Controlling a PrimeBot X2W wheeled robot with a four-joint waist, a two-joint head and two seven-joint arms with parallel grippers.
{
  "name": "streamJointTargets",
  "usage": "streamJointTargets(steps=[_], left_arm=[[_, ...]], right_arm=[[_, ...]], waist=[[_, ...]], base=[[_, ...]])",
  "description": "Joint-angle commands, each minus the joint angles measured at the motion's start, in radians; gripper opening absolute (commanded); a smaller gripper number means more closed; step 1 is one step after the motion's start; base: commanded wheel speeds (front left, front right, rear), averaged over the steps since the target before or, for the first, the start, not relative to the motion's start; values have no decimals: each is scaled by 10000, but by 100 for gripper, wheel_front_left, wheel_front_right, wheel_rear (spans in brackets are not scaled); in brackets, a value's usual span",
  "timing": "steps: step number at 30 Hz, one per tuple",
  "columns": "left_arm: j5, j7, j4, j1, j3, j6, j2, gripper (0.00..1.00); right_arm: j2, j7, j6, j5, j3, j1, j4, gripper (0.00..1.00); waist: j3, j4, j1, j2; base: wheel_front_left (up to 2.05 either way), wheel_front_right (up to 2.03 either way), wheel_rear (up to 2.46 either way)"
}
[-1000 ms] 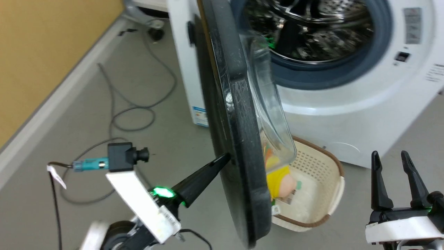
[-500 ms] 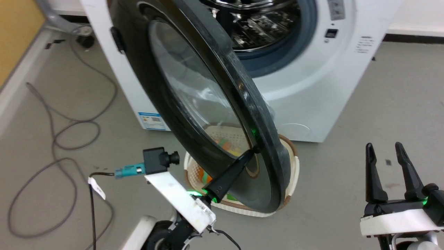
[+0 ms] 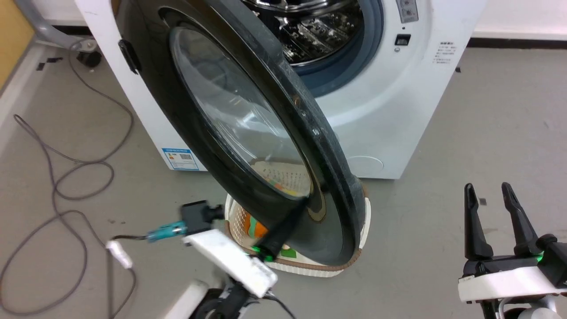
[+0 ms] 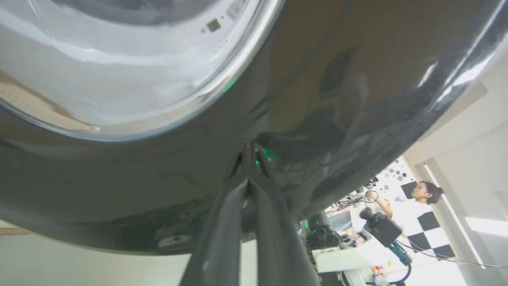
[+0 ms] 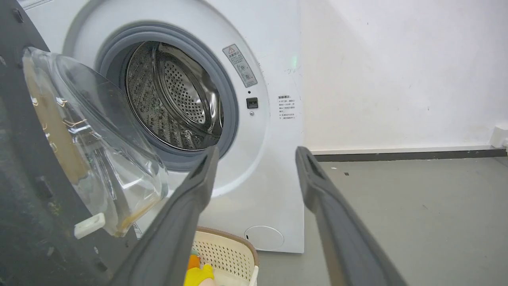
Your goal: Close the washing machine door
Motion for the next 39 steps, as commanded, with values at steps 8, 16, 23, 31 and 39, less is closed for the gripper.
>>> streamJointTargets(steps=[8, 16, 23, 31, 39], left_arm=[[3203, -2860, 1180, -476, 171, -12, 1202, 0], [8628, -2983, 312, -15, 3316, 2198, 614, 0], [11495, -2985, -1040, 1236, 4605, 3374, 56, 0], [12157, -2986, -988, 2399, 5074, 3386, -430, 100], [12439, -2986, -753, 2839, 5532, 3028, -938, 100]], right_arm=[[26, -47, 8, 180, -379, -42, -211, 100], [26, -47, 8, 136, -865, -561, -1012, 100], [26, -47, 8, 540, -936, -1288, -2087, 100], [26, -47, 8, 1970, -283, -2077, -3158, 100], [-249, -47, 8, 2801, 1661, -2614, -4014, 0]], waist=[[-468, 234, 0, 0], [-688, 431, 0, 0], [-803, 621, 0, 0], [-872, 877, 0, 0], [-831, 1084, 0, 0]], base=[[0, 0, 0], [0, 0, 0], [0, 0, 0], [0, 0, 0], [0, 0, 0]])
